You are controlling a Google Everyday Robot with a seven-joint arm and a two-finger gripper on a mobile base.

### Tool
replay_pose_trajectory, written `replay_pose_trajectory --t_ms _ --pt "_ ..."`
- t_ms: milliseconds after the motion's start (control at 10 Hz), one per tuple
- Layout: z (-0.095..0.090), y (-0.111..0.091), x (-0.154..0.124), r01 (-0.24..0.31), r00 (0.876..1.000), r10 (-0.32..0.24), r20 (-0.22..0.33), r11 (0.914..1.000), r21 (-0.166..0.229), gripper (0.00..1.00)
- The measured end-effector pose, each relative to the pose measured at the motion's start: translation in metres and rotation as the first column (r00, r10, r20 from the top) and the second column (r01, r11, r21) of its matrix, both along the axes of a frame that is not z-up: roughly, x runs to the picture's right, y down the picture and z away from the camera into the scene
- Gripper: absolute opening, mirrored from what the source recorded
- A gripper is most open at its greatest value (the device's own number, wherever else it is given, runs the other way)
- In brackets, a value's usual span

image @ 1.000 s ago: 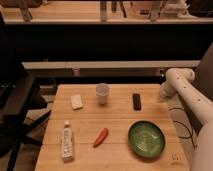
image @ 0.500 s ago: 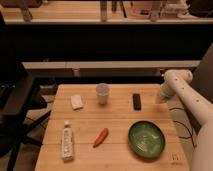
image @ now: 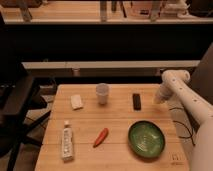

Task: Push the eraser across the table

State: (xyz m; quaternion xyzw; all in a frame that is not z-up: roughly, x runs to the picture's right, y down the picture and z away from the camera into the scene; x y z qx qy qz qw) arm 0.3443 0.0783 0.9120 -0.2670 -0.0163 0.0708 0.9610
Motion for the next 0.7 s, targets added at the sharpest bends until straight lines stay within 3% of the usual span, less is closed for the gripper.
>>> replay_pose_trajectory --t_ms 700 --pt "0.004 0.0 -0.013 0.007 1.0 -0.007 0.003 1.0 -0.004 0.0"
